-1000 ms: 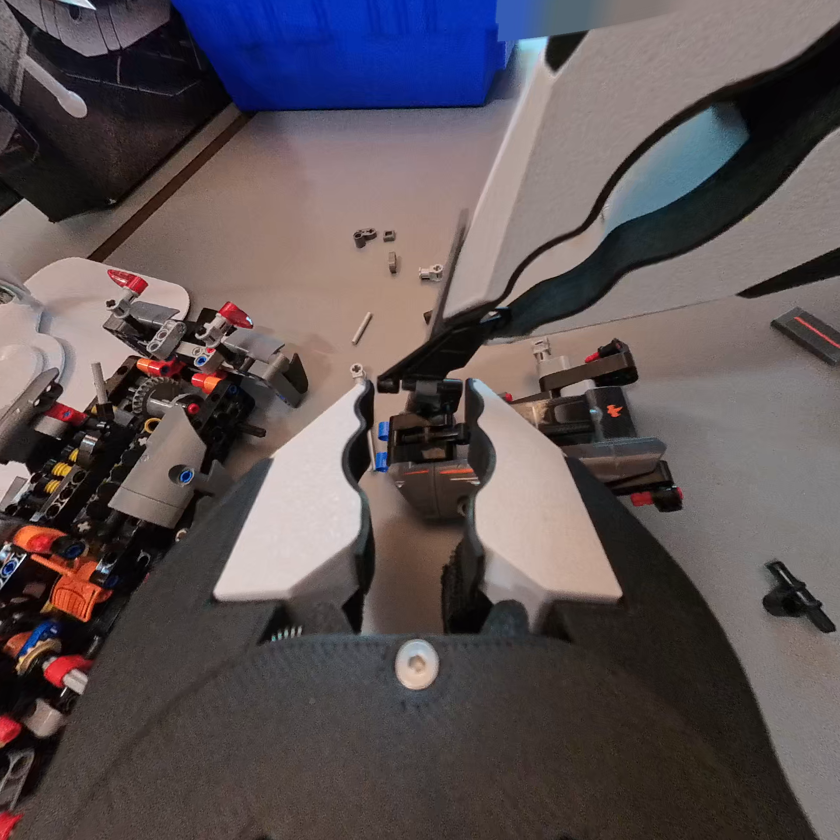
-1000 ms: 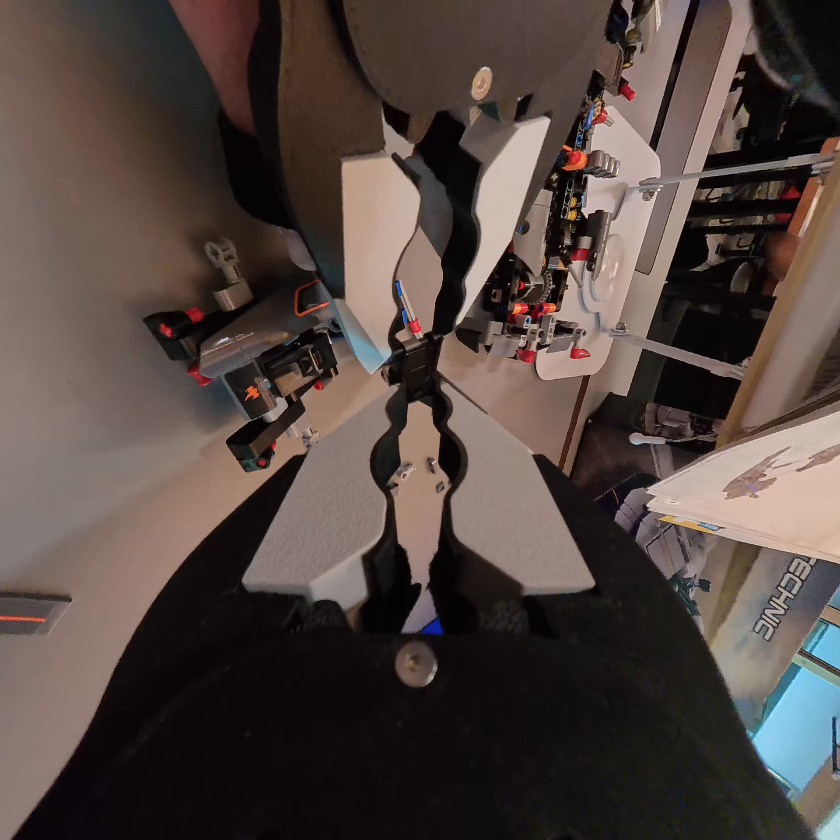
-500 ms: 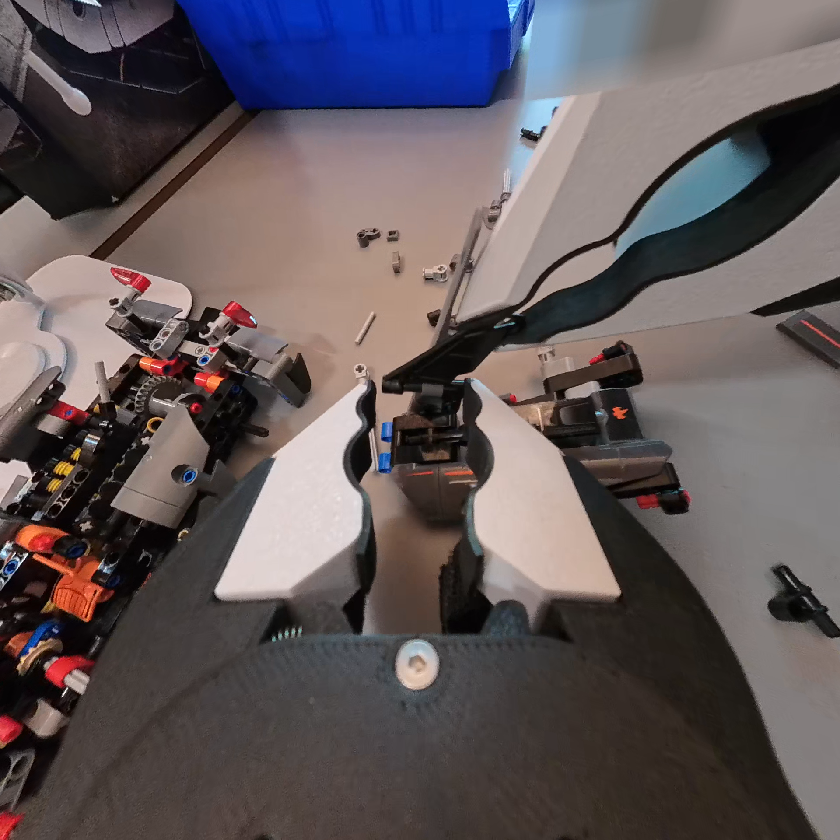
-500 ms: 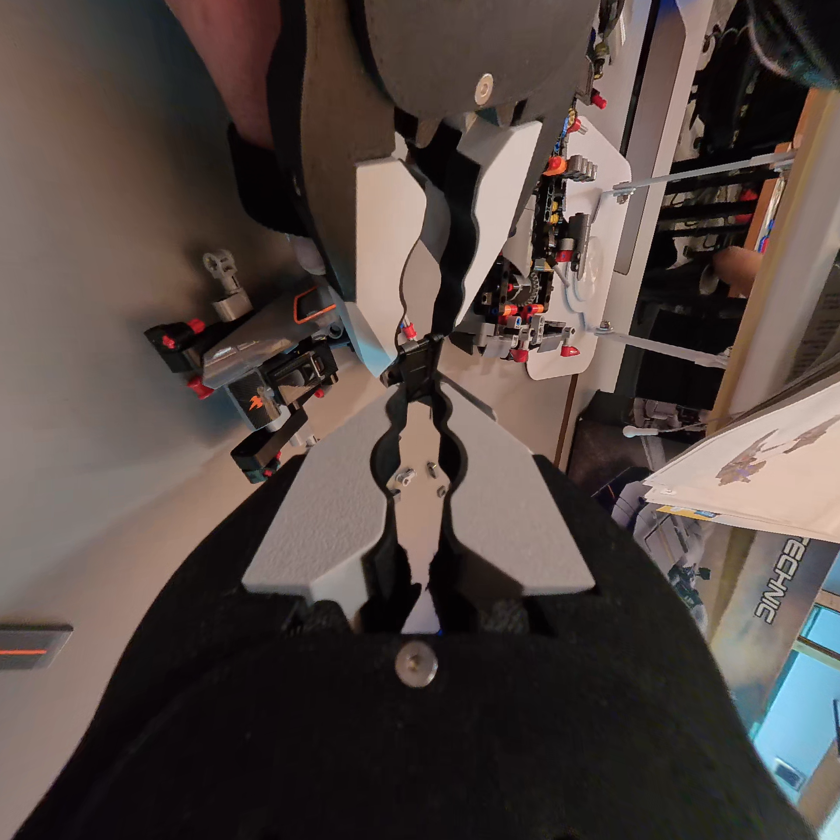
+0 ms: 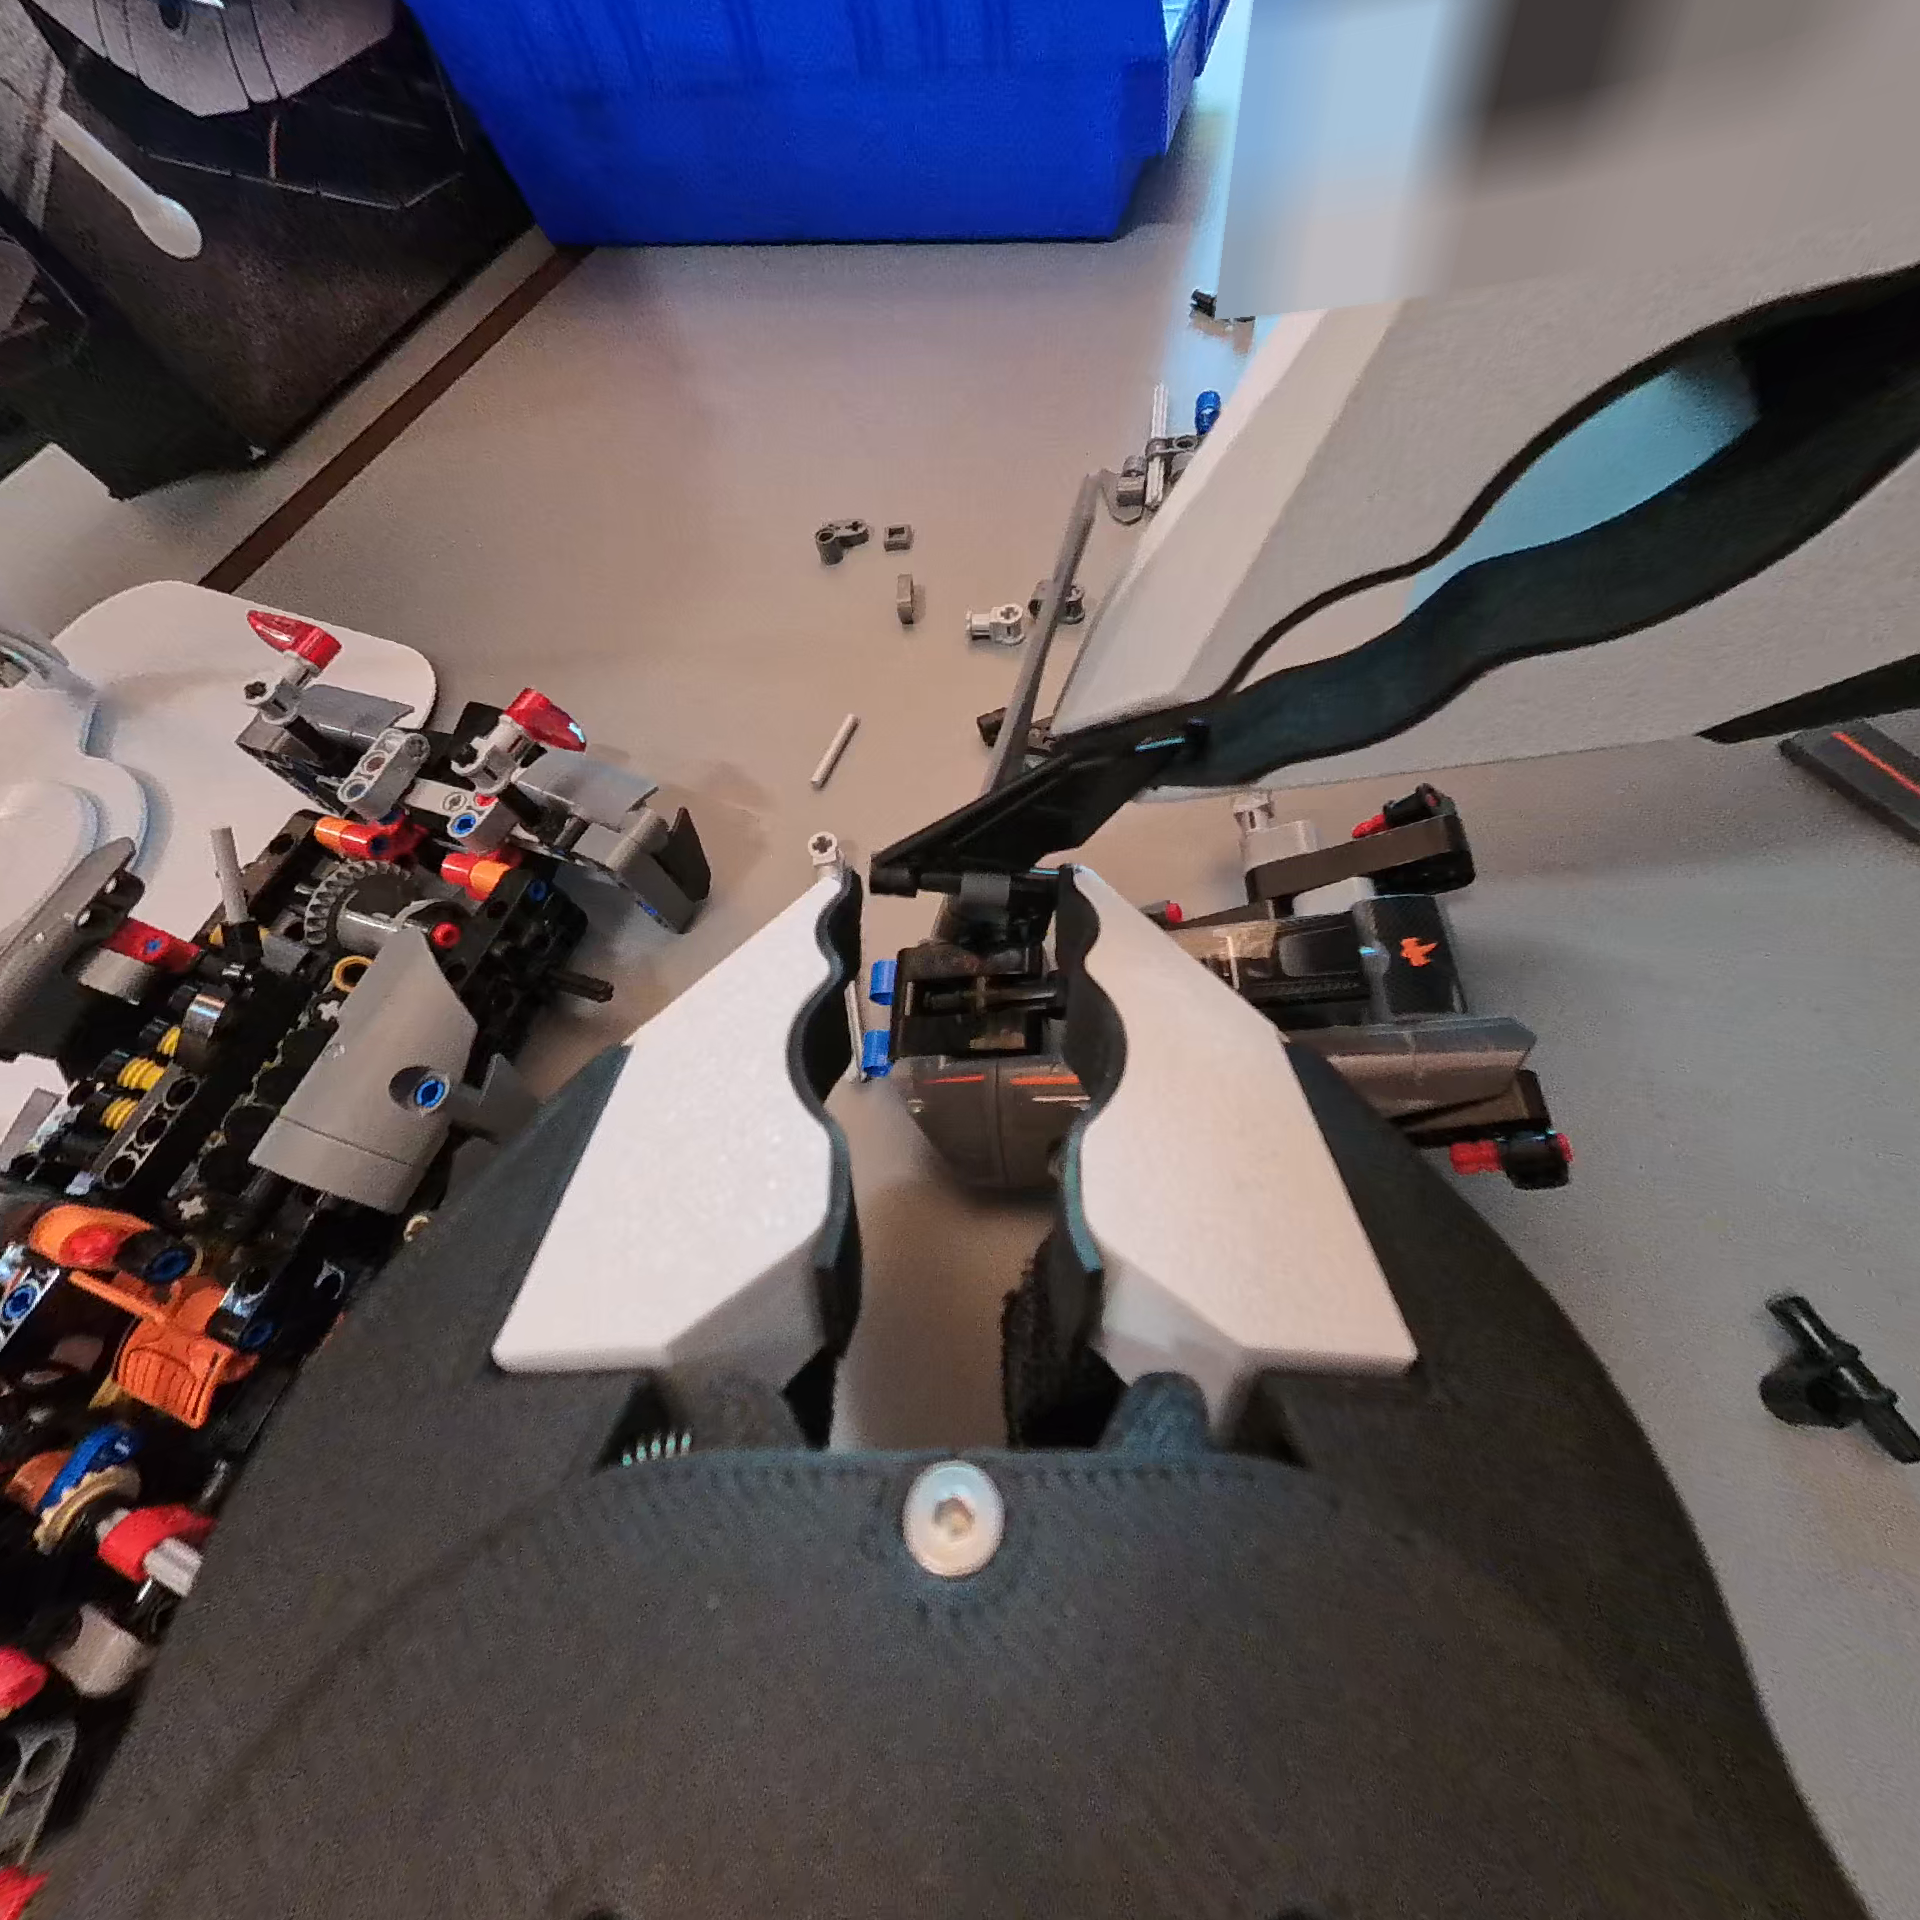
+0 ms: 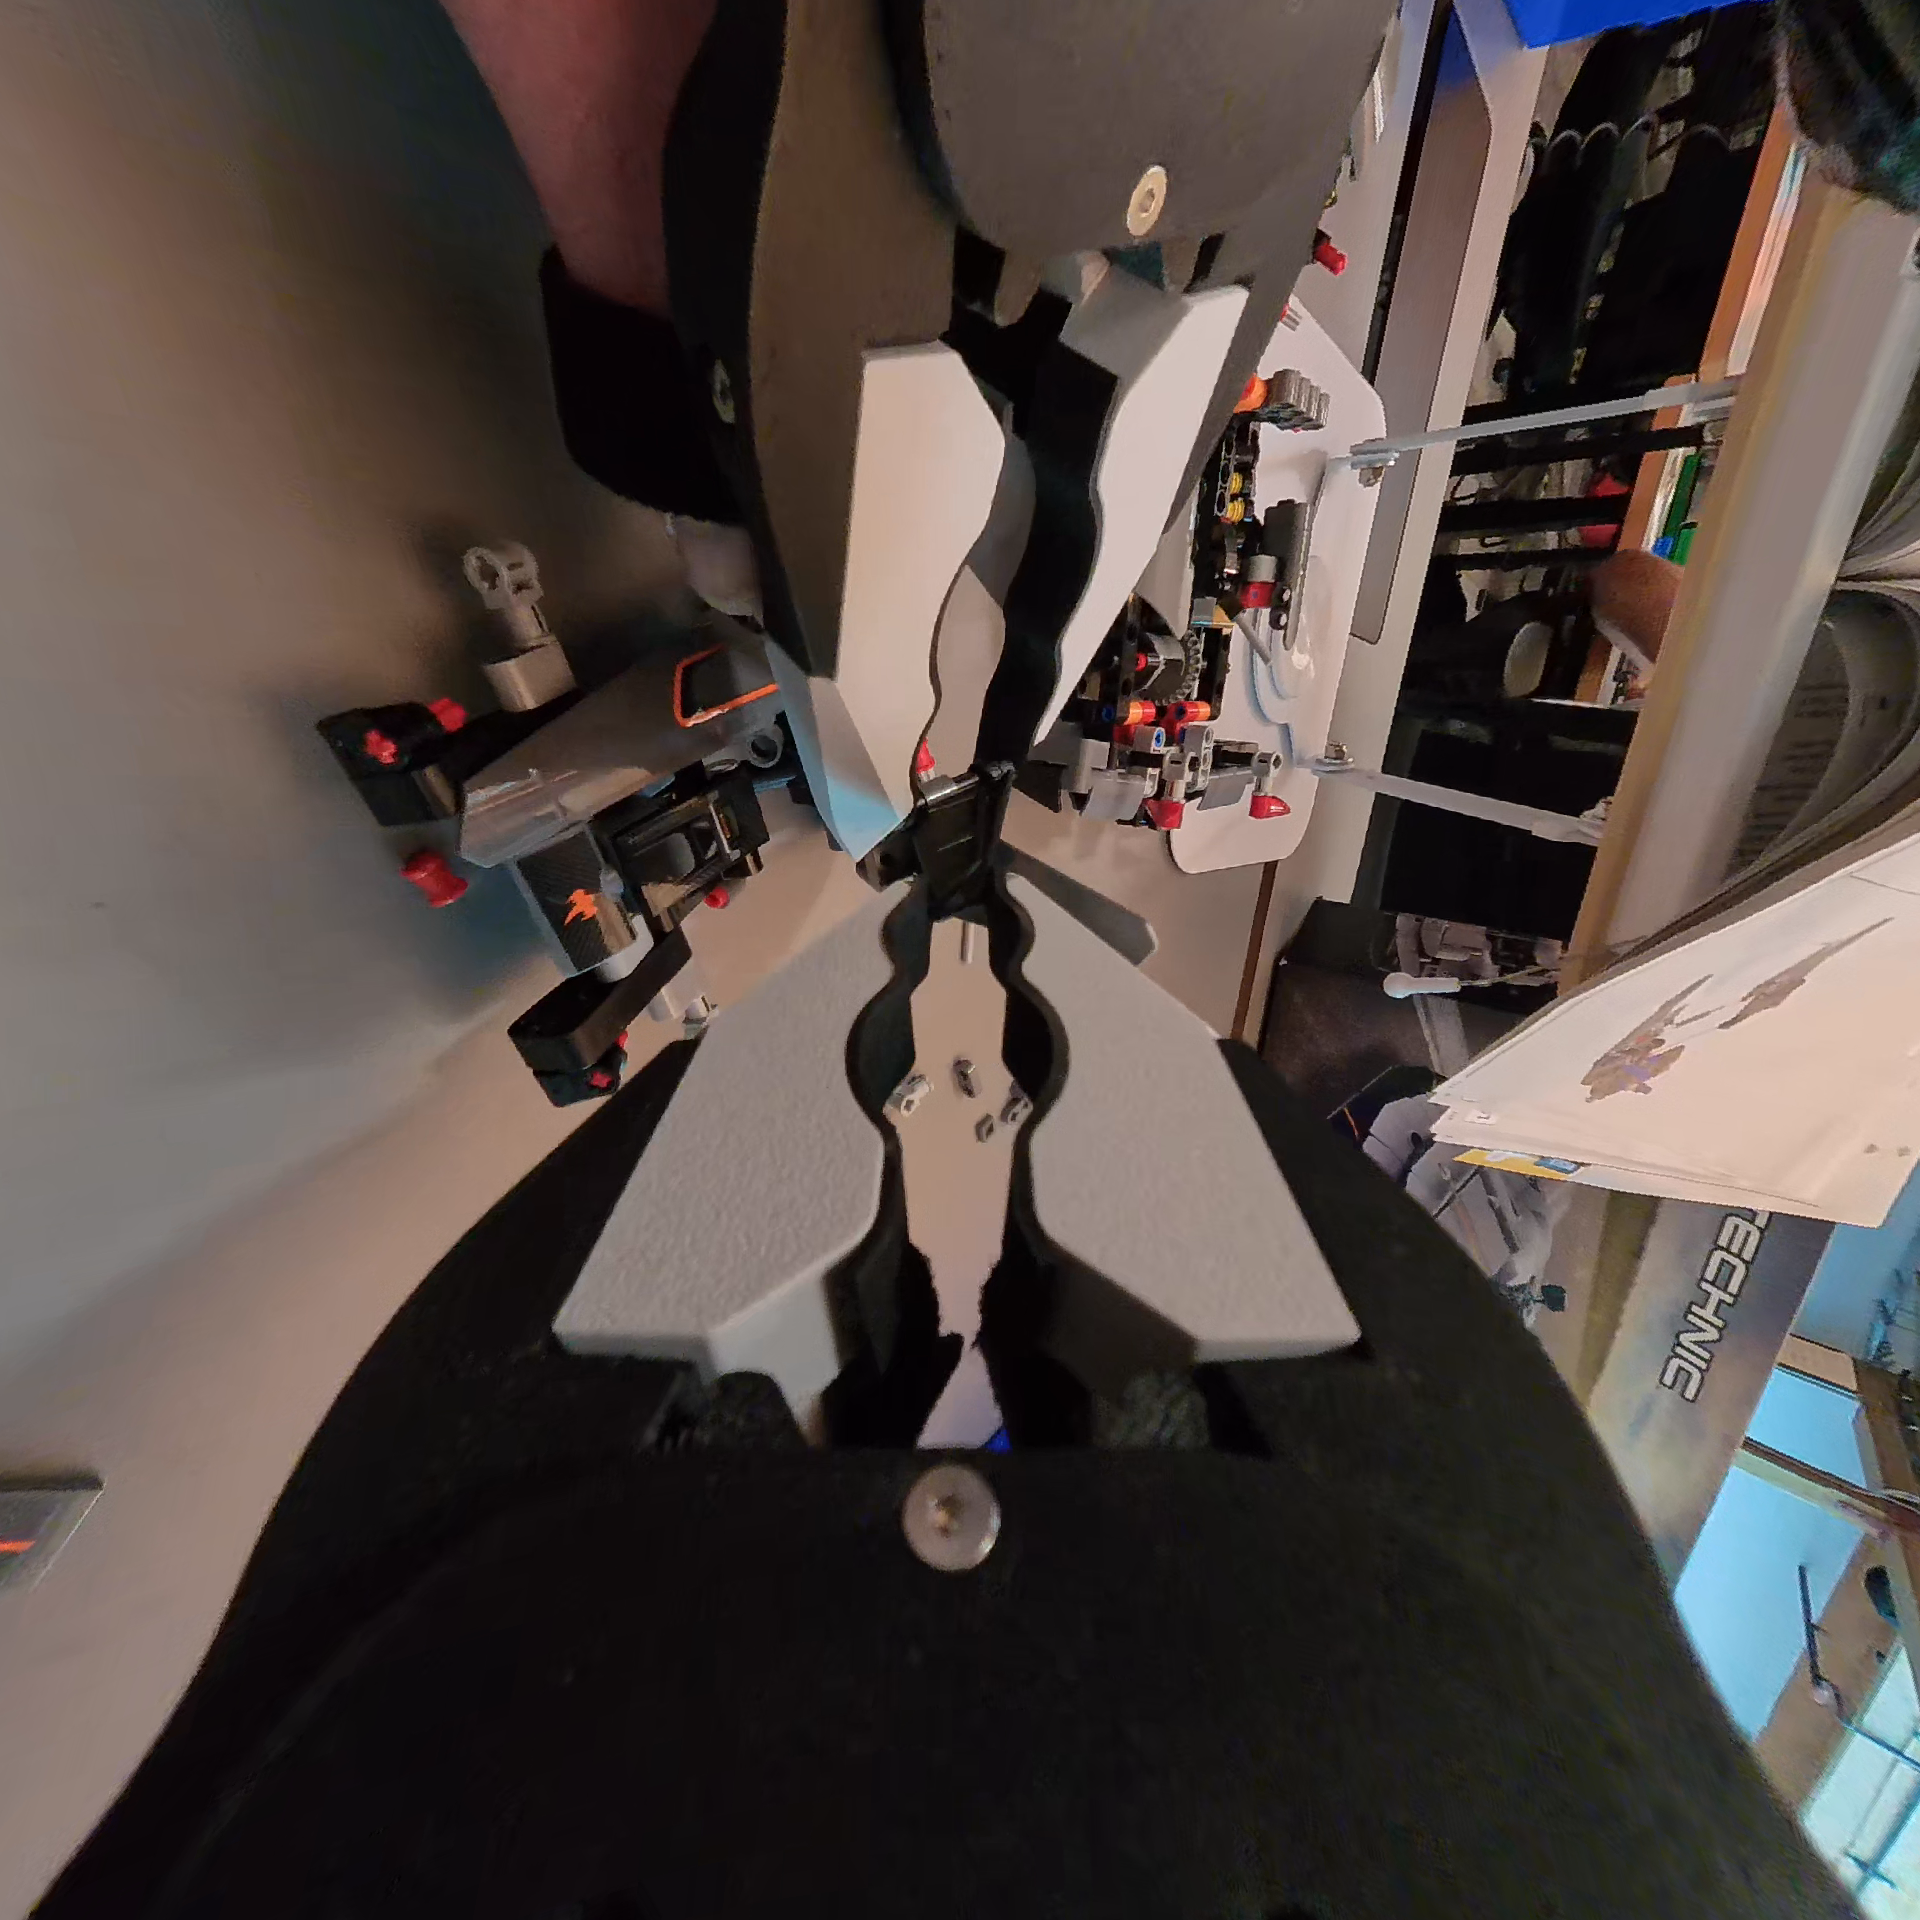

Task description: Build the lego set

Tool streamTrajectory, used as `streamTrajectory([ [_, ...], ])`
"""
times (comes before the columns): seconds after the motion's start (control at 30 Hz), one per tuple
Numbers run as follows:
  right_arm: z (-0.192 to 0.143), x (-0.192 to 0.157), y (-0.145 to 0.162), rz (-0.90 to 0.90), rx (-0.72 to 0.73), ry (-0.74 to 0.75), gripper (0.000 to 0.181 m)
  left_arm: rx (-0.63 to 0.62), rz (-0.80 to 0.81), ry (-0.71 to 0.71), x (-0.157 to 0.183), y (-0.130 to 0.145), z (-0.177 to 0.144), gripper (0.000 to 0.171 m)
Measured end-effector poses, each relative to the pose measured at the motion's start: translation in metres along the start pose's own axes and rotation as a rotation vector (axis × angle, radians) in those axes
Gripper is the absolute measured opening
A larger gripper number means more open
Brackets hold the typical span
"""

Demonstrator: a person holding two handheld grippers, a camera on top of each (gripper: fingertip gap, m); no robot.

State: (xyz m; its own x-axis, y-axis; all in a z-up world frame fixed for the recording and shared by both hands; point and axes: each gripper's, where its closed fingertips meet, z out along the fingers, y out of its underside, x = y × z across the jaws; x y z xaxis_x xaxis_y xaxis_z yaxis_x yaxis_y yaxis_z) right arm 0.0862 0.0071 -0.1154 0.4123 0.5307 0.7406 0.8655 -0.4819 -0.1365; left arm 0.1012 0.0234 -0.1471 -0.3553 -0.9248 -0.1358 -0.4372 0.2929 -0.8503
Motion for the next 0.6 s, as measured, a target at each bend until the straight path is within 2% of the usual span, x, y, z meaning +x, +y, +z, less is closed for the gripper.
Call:
streamTrajectory([
  [0.6, -0.0013, -0.0012, 0.0041, -0.061, -0.034, 0.029, 0.009, 0.005, 0.022, 0.005, 0.0016, -0.0031, 0.0038, 0.034],
])
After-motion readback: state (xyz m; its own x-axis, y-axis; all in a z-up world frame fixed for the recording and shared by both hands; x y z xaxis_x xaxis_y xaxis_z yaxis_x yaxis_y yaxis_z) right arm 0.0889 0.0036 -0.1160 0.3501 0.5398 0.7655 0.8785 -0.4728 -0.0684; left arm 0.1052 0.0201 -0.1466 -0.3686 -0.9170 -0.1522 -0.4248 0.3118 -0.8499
